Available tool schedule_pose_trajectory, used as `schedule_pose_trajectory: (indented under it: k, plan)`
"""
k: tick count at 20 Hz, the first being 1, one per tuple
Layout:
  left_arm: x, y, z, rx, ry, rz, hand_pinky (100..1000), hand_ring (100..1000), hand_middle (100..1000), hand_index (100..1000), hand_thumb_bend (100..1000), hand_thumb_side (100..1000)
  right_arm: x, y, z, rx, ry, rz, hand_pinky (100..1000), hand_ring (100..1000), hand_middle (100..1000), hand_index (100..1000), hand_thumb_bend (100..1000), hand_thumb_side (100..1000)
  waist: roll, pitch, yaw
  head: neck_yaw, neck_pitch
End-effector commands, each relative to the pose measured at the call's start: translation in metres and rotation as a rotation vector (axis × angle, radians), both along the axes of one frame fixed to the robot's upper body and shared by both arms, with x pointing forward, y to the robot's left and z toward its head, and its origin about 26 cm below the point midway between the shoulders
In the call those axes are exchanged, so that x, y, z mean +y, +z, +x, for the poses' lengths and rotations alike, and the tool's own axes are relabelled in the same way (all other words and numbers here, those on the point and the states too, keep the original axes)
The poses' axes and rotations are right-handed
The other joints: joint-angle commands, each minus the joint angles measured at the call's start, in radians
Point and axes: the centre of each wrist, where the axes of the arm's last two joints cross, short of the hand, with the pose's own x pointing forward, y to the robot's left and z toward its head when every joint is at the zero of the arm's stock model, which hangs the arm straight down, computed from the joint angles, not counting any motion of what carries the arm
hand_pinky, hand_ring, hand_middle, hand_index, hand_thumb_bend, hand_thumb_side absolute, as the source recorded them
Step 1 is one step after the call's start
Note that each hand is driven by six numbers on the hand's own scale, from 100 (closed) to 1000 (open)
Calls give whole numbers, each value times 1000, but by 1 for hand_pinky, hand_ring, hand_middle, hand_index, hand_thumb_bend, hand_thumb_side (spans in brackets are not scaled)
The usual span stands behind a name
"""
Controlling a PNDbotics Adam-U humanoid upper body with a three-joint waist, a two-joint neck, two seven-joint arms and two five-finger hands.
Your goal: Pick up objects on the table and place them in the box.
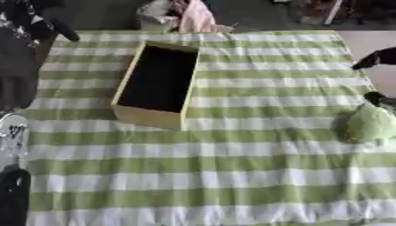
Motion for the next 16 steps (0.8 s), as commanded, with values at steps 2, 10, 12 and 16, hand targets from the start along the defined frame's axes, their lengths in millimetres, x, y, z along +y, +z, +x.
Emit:
schedule_pose_trajectory:
  k: [2,10,12,16]
  plan:
    - [1,6,-3,-24,-5,11,512,746,702,788,101,735,-16,17,-7,-22,-42,-75,1000,917,900,975,238,574,-3,-13,-5,5,-2]
    - [0,7,-3,-26,-12,20,511,748,704,789,100,732,-19,9,-7,5,-37,-139,1000,918,907,994,248,506,-1,-11,-4,6,-4]
    - [0,7,-3,-27,-14,23,511,748,704,789,100,728,-22,5,-7,30,-44,-140,1000,917,906,995,240,497,-1,-10,-3,5,-5]
    - [0,7,-3,-27,-17,27,511,749,704,789,100,728,-27,0,-5,65,-51,-133,1000,922,908,1000,243,461,-1,-9,-1,8,-4]
